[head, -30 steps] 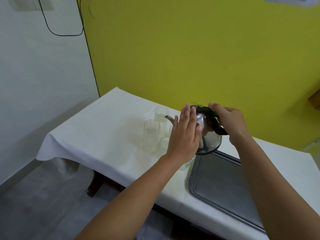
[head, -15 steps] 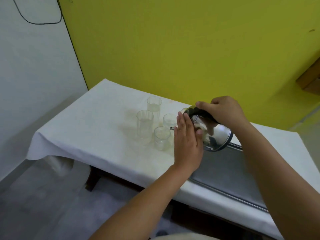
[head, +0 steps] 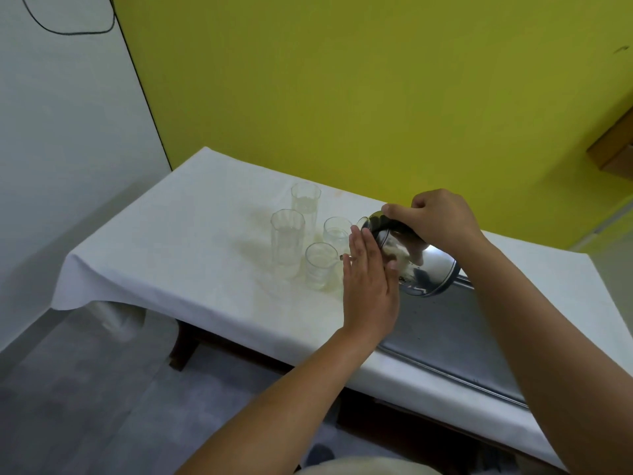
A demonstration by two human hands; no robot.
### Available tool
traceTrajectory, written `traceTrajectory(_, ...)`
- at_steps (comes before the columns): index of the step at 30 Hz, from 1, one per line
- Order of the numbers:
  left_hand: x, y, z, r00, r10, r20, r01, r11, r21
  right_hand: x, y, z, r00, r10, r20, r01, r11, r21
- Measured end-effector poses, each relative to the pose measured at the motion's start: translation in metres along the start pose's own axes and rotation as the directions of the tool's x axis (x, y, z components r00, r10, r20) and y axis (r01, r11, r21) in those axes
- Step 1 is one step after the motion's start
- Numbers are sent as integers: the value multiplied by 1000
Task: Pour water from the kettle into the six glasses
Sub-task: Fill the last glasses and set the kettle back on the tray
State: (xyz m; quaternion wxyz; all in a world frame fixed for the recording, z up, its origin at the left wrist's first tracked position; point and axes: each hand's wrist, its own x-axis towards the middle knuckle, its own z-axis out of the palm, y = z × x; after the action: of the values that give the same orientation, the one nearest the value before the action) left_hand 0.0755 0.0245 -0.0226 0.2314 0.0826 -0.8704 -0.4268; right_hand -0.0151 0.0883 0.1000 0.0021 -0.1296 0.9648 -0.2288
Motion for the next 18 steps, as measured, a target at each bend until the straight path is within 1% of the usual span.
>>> traceTrajectory(9, 5, 0, 0, 999, -10, -42, 11, 1000, 8, -2, -4, 0, 1000, -13, -14, 13, 1000, 18)
traceTrajectory(18, 5, -3, -2, 999, -21, -48, 21, 1000, -11, 1, -13, 2, 998, -61, -26, 59, 996, -64)
